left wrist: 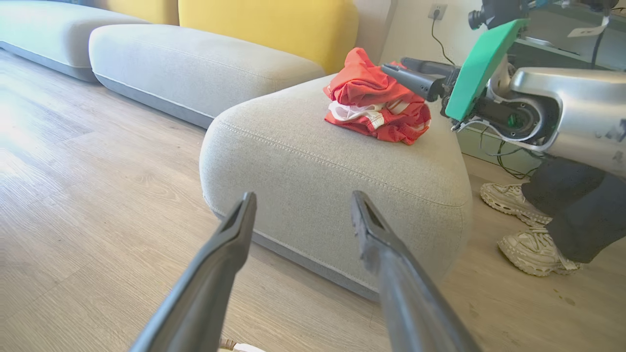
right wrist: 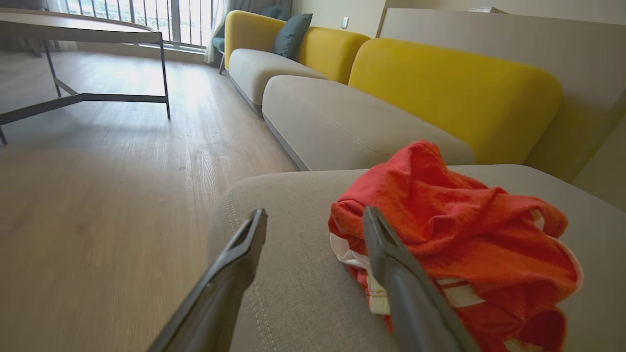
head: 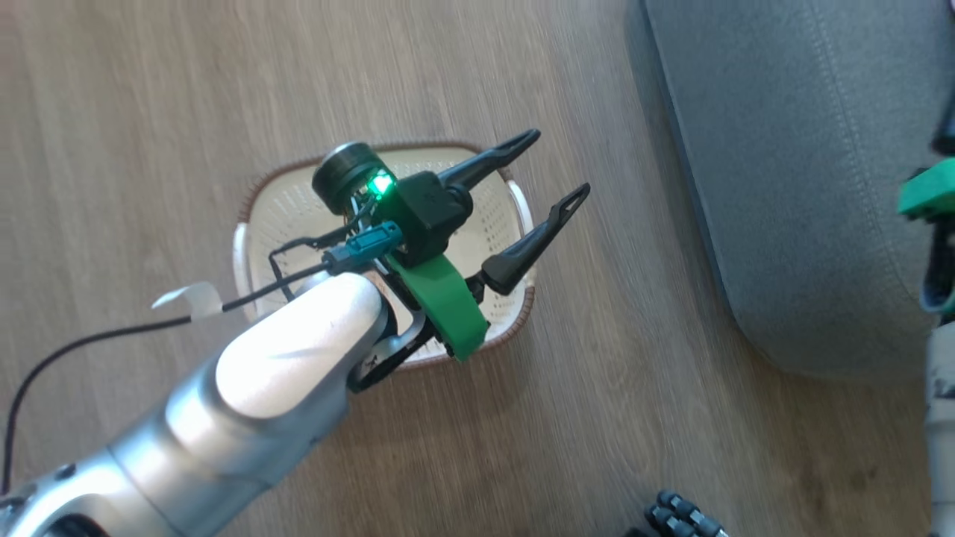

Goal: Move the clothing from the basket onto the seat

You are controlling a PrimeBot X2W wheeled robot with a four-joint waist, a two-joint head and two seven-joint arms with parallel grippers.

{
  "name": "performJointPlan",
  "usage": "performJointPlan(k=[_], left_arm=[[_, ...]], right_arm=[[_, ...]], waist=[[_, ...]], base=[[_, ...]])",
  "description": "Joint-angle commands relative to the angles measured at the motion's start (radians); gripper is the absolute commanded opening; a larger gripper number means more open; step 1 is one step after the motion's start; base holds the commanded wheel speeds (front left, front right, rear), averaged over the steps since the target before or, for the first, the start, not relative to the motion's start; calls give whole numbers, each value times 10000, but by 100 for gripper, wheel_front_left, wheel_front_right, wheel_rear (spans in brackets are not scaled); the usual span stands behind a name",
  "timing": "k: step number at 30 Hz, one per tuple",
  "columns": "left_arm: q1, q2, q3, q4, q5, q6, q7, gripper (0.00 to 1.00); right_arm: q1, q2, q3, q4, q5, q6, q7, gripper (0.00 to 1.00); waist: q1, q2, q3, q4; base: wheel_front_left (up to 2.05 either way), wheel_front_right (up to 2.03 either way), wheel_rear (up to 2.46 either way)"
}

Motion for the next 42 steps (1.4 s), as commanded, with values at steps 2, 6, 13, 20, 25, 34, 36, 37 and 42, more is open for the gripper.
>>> performJointPlan(k=[2, 6, 13, 20, 25, 34, 36, 37, 42], left_arm=[[127, -80, 586, -324, 52, -53, -49, 100], [631, -290, 937, -294, 156, -58, -49, 100], [1421, -522, 1644, -137, 312, -62, -50, 100], [2352, -642, 2899, 59, 725, 13, -50, 100], [3126, -619, 4090, 239, 1095, 313, -50, 100], [4747, -618, 6656, 291, 1777, 838, -51, 100], [5107, -660, 7227, 277, 1938, 897, -51, 100], [5278, -690, 7525, 266, 2016, 925, -51, 100], [6043, -915, 8872, 167, 2590, 1077, -51, 100]], right_arm=[[389, -123, 518, -479, 179, 69, -47, 100], [855, -123, 1100, -719, 424, 69, -47, 100], [1466, -187, 1920, -809, 885, 69, -47, 100], [1940, -72, 2613, -930, 1219, 69, -47, 100], [2183, 98, 2990, -1021, 1276, 69, -47, 100], [2675, 449, 3262, -1230, 1140, 69, -47, 100], [2766, 514, 3289, -1242, 1150, 69, -47, 100], [2799, 543, 3306, -1253, 1172, 69, -47, 100], [3038, 657, 3433, -1311, 1172, 69, -47, 100]], waist=[[1, -1, -606, 354], [1, -1, -1233, 729], [1, -1, -2158, 1345], [1, -1, -2850, 1881], [1, -1, -3172, 2136], [1, -1, -3612, 2438], [1, -1, -3690, 2479], [1, -1, -3723, 2489], [1, -1, -3849, 2520]], base=[[0, 0, 0], [0, 0, 0], [0, 0, 0], [0, 0, 0], [0, 0, 0], [0, 0, 0], [0, 0, 0], [0, 0, 0], [0, 0, 0]])
